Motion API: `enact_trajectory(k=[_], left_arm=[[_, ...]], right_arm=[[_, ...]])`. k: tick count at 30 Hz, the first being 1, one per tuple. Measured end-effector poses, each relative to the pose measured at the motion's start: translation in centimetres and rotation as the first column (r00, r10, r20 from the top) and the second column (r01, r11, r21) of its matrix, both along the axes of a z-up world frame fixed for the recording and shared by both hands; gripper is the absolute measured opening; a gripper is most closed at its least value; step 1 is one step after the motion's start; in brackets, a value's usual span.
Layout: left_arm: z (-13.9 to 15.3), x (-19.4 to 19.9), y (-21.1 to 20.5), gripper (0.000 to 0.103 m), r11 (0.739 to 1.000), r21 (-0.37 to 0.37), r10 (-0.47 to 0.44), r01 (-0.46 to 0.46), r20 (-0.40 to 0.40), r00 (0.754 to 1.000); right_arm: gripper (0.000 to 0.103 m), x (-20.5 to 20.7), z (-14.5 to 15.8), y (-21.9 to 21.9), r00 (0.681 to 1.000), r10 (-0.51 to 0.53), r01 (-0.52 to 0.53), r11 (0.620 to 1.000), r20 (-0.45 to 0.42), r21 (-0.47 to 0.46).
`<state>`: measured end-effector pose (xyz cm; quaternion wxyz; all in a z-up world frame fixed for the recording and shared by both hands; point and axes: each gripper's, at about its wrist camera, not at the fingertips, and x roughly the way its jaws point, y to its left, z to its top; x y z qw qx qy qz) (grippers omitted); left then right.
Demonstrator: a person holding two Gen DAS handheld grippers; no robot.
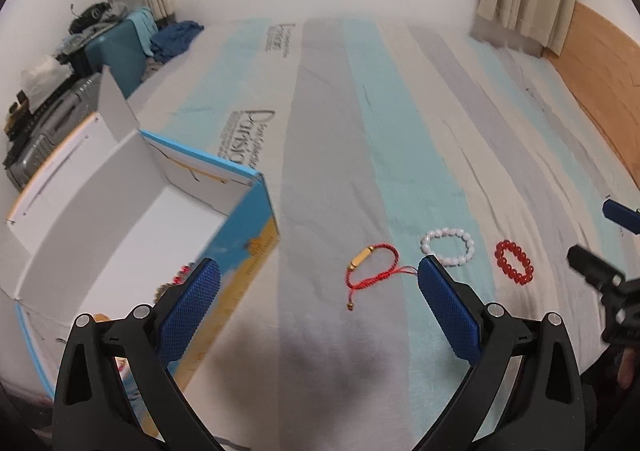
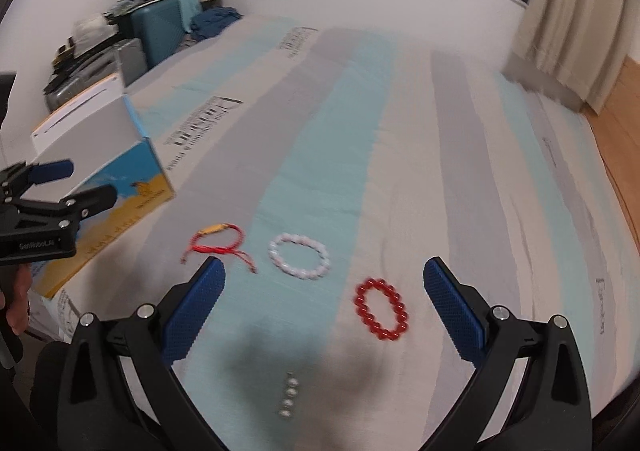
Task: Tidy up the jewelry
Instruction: 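Withdraw both tools from the box back over the remaining bracelets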
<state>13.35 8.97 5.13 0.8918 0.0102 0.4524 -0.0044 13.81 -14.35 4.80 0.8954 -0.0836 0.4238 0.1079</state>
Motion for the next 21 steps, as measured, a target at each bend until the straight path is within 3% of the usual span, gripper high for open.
enact_trajectory(k=[15,21], left_arm=[[-5.6,3.8,-2.5,0.096,0.998,-0.001,-0.057,0.057,-0.087,0.995],[-8.7,5.6,-2.5,0.085,0.998,-0.016,-0.065,0.064,-0.154,0.986]], right_arm=[[0.095,4.1,-6.1,-6.3,0.988,-0.103,0.104,0.995,-0.119,0.003],[0.083,5.7,-9.2,-7.8,0.973,-0.127,0.13,0.992,-0.192,0.0]])
